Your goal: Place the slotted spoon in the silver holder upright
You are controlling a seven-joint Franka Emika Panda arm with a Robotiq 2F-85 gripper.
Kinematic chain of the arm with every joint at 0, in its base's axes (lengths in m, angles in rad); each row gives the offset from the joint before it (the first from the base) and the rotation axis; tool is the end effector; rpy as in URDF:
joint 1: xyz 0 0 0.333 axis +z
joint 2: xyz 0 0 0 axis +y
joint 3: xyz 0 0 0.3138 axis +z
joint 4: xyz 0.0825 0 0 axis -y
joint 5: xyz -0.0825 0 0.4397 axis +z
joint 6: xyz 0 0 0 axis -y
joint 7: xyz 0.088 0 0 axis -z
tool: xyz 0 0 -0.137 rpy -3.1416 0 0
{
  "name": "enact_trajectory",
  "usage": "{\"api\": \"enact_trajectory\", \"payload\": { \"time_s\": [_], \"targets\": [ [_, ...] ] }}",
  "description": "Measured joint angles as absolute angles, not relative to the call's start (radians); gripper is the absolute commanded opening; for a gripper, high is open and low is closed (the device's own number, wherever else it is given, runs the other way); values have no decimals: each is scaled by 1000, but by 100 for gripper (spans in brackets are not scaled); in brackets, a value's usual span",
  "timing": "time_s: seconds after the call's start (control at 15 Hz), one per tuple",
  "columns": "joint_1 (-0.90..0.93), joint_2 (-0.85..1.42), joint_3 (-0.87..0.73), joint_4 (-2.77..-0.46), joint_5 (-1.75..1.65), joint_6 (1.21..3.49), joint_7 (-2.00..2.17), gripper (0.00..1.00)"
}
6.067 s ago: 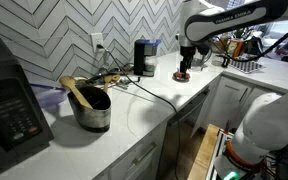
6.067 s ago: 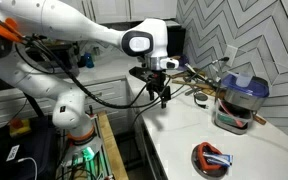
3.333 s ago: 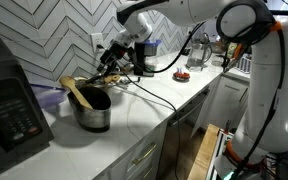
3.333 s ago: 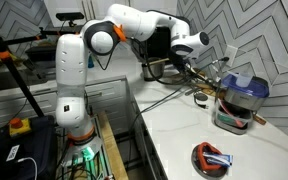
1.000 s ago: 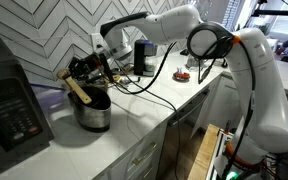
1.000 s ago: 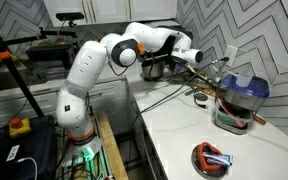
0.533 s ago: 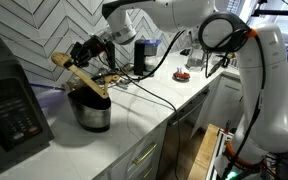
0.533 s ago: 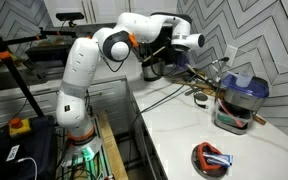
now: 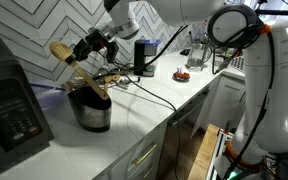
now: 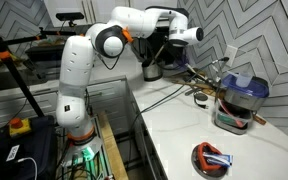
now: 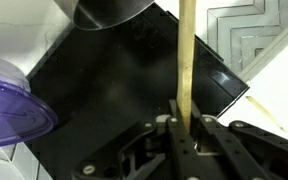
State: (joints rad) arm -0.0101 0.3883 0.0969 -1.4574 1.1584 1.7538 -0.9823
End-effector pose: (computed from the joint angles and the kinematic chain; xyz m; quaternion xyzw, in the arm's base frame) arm 0.7243 0.1615 0.4813 -0.7747 -0.3122 -0.2032 0.5109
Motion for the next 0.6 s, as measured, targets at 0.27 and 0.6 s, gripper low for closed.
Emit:
{"api": "enact_trajectory", "payload": {
  "time_s": [0.27, 0.6],
  "targets": [
    [-10, 388, 100, -1454, 1227, 1755, -1062, 3],
    [-11, 388, 103, -1456, 1341, 1755, -1234, 3]
  ]
}}
